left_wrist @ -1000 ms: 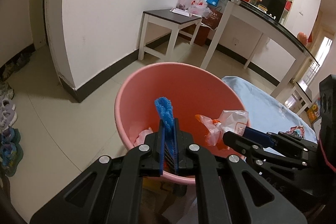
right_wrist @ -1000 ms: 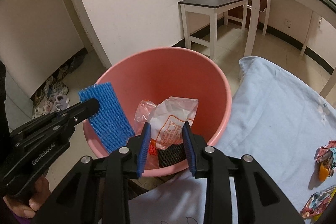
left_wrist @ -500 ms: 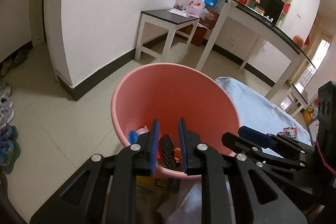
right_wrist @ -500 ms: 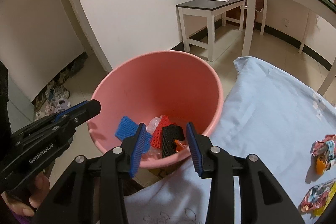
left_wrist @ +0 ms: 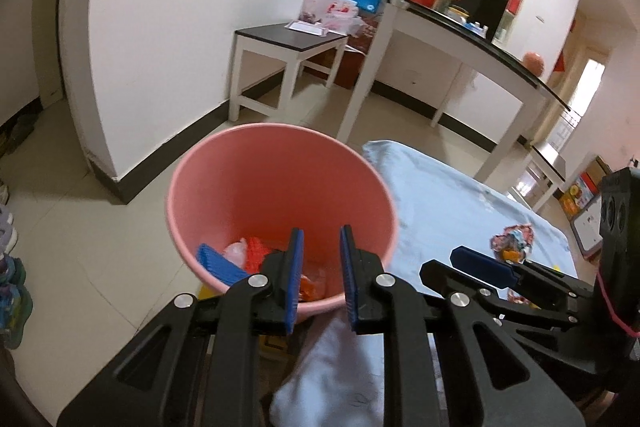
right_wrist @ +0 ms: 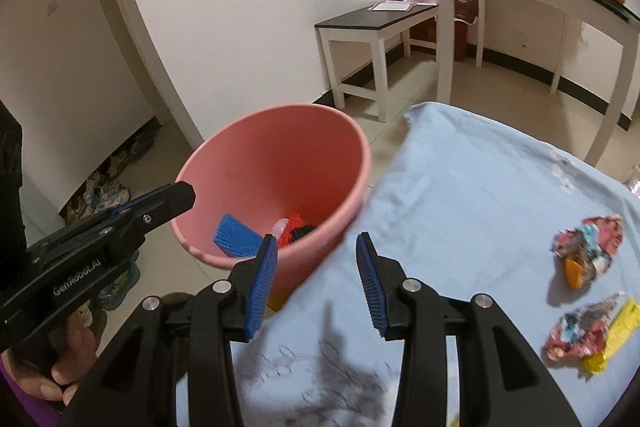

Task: Collect trash
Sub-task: 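Move both open grippers back over the table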

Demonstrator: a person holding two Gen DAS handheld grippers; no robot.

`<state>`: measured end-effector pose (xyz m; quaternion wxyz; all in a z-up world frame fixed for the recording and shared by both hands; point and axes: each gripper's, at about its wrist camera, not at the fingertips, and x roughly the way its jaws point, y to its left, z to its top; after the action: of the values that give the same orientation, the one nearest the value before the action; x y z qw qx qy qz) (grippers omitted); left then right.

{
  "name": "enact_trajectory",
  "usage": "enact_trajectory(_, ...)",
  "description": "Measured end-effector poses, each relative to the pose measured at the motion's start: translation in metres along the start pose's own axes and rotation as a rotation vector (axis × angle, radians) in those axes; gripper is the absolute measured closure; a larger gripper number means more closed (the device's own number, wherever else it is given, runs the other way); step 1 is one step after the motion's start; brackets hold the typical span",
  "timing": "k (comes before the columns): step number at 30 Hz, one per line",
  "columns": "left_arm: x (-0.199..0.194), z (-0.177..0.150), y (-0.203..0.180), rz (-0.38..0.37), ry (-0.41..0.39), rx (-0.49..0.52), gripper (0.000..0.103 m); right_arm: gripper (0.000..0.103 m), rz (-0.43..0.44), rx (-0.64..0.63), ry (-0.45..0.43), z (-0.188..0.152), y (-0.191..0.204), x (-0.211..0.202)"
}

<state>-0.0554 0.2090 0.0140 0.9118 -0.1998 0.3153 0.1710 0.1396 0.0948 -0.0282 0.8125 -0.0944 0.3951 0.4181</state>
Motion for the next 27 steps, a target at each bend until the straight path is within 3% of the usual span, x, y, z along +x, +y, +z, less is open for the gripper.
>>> enact_trajectory(14,0.013,-0.018,-0.069,-0.11,0.055,0.119,0.084,0.062,-0.125,0.116,-0.038,-0.041,-0.064,-0.062)
enact_trajectory(27,0.028,-0.036,-0.11,-0.187,0.108,0.198,0.084,0.062,-0.255,0.262,-0.08,-0.076,-0.126,-0.106)
